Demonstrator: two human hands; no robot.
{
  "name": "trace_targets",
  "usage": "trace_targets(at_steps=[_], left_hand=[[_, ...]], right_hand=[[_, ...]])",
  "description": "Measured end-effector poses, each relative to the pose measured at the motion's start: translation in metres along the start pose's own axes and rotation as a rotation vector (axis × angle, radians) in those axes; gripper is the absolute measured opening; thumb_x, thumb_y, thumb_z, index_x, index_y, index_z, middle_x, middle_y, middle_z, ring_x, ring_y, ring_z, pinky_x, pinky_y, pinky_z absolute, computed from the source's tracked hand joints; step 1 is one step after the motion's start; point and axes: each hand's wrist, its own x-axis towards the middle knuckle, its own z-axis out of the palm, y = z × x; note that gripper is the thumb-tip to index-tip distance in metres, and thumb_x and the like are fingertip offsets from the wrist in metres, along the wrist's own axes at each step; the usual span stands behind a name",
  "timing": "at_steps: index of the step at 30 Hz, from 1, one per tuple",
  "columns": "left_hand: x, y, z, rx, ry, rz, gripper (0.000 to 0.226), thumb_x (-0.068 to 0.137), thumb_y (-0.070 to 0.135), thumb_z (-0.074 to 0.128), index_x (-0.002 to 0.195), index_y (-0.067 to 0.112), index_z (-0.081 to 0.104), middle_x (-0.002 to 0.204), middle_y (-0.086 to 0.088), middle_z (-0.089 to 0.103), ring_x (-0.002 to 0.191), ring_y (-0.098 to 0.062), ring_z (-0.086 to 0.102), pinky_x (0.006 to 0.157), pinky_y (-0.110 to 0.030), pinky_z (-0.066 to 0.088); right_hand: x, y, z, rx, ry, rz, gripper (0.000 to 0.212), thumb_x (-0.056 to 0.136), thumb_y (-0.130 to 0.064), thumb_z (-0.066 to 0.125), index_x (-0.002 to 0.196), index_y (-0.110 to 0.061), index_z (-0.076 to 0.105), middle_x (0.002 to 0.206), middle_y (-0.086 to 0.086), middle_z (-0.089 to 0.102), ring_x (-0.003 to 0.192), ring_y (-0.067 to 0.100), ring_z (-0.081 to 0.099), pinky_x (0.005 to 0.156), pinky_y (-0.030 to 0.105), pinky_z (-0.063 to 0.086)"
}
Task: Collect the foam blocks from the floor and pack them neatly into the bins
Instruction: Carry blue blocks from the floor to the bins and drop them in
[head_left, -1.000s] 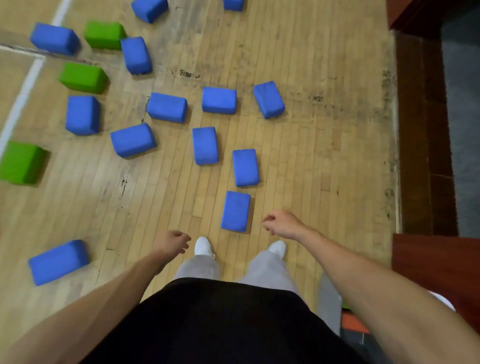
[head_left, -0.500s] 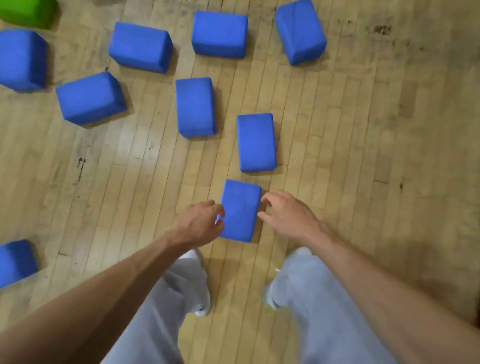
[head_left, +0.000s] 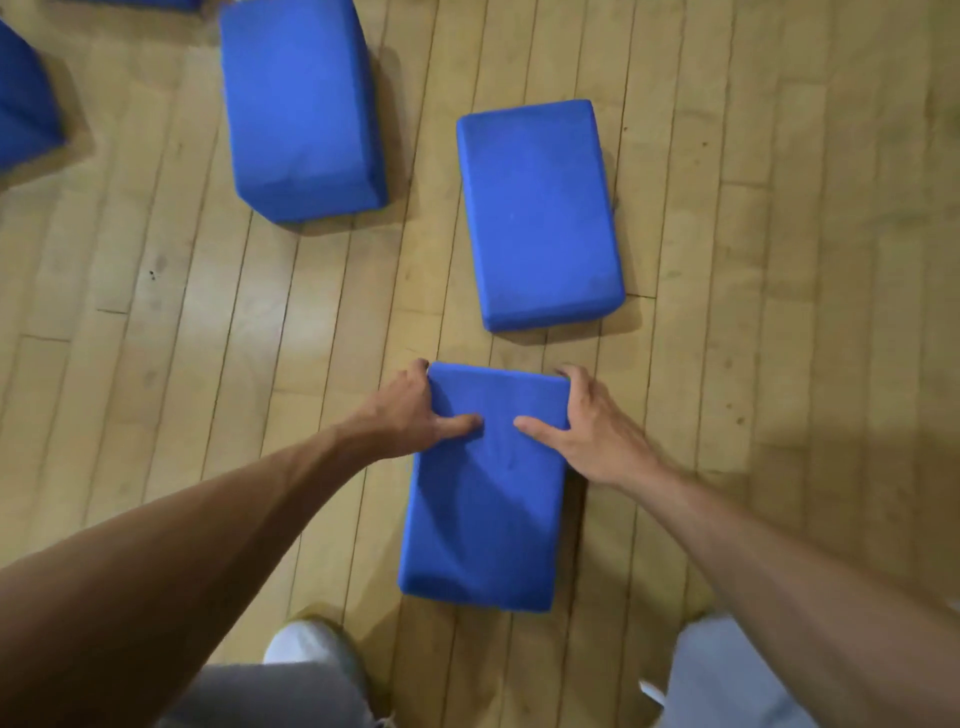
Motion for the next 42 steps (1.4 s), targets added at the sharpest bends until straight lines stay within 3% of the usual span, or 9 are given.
trace_targets(at_steps=[8, 11, 15, 20, 25, 29, 33, 38, 42], left_hand=[[-0.016, -0.003, -0.015, -0.571, -0.043, -0.174, 0.088, 0.060, 0.046, 0.086, 0.122, 0.019, 0.030, 0.113, -0.001, 0.061, 0.098, -0.014, 0.064, 0.074, -0.033, 0.054], [-0.022, -0.002, -0.041, -0.558, 0.037, -0.201, 0.089, 0.055, 0.048, 0.088, 0.116, 0.021, 0.029, 0.115, -0.003, 0.056, 0.098, -0.018, 0.062, 0.072, -0.040, 0.055], [-0.023, 0.008, -0.071, -0.199, 0.268, -0.118, 0.096, 0.056, 0.057, 0.084, 0.131, 0.023, 0.034, 0.130, -0.004, 0.036, 0.111, -0.025, 0.053, 0.091, -0.041, 0.048], [-0.017, 0.027, -0.076, 0.101, 0.249, 0.142, 0.107, 0.065, 0.047, 0.083, 0.150, 0.025, 0.023, 0.136, -0.010, 0.037, 0.123, -0.028, 0.046, 0.100, -0.032, 0.038], [-0.029, 0.020, -0.081, 0.276, -0.014, 0.192, 0.128, 0.066, 0.022, 0.083, 0.151, 0.036, -0.011, 0.135, -0.003, 0.034, 0.119, -0.026, 0.044, 0.093, -0.030, 0.041], [-0.029, 0.009, -0.083, 0.287, -0.026, 0.161, 0.128, 0.064, 0.034, 0.082, 0.143, 0.052, -0.017, 0.129, -0.003, 0.040, 0.111, -0.027, 0.049, 0.094, -0.039, 0.047], [-0.028, 0.010, -0.086, 0.269, 0.029, 0.104, 0.117, 0.061, 0.037, 0.086, 0.148, 0.027, 0.008, 0.121, 0.002, 0.048, 0.108, -0.025, 0.053, 0.089, -0.035, 0.047], [-0.070, 0.018, -0.064, 0.245, 0.149, 0.052, 0.077, 0.057, 0.041, 0.086, 0.111, 0.019, 0.035, 0.102, -0.002, 0.053, 0.085, -0.023, 0.055, 0.069, -0.036, 0.045], [-0.147, 0.049, -0.074, 0.301, 0.208, -0.019, 0.080, 0.068, 0.047, 0.075, 0.133, 0.024, 0.035, 0.113, -0.009, 0.051, 0.091, -0.029, 0.052, 0.074, -0.035, 0.041]], right_hand=[[0.001, -0.013, -0.006, 0.318, 0.062, 0.015, 0.044, 0.088, -0.053, 0.058, 0.121, -0.026, 0.051, 0.103, -0.011, 0.055, 0.086, 0.006, 0.053, 0.062, 0.005, 0.038], [0.020, -0.023, -0.014, 0.636, 0.253, 0.138, 0.057, 0.073, -0.078, 0.050, 0.102, -0.029, 0.052, 0.087, -0.009, 0.063, 0.075, 0.015, 0.063, 0.080, 0.036, 0.054], [0.055, -0.024, -0.046, 0.716, 0.586, 0.325, 0.078, 0.074, -0.070, 0.062, 0.121, -0.012, 0.039, 0.124, 0.006, 0.048, 0.109, 0.026, 0.053, 0.097, 0.042, 0.044], [0.090, -0.026, -0.066, 0.874, 0.394, 0.405, 0.121, 0.060, -0.065, 0.077, 0.149, -0.007, 0.018, 0.150, 0.009, 0.036, 0.135, 0.029, 0.040, 0.110, 0.044, 0.037], [0.081, -0.024, -0.048, 0.813, 0.360, 0.392, 0.124, 0.035, -0.063, 0.083, 0.134, -0.006, 0.037, 0.134, 0.007, 0.053, 0.120, 0.027, 0.053, 0.100, 0.044, 0.047], [0.084, -0.023, -0.052, 0.872, 0.255, 0.352, 0.087, 0.041, -0.045, 0.090, 0.115, -0.010, 0.058, 0.116, 0.003, 0.065, 0.104, 0.021, 0.061, 0.094, 0.035, 0.050], [0.078, -0.026, -0.059, 0.798, 0.261, 0.323, 0.083, 0.046, -0.045, 0.089, 0.115, -0.011, 0.058, 0.118, -0.001, 0.057, 0.103, 0.019, 0.056, 0.090, 0.030, 0.047], [0.025, -0.043, -0.070, 0.560, 0.457, 0.255, 0.094, 0.048, -0.039, 0.089, 0.124, -0.008, 0.042, 0.120, 0.003, 0.044, 0.112, 0.021, 0.051, 0.093, 0.030, 0.045], [-0.076, -0.064, -0.108, 0.114, 0.445, 0.201, 0.100, 0.057, -0.045, 0.086, 0.136, -0.008, 0.036, 0.132, 0.009, 0.049, 0.124, 0.029, 0.044, 0.097, 0.037, 0.038]])
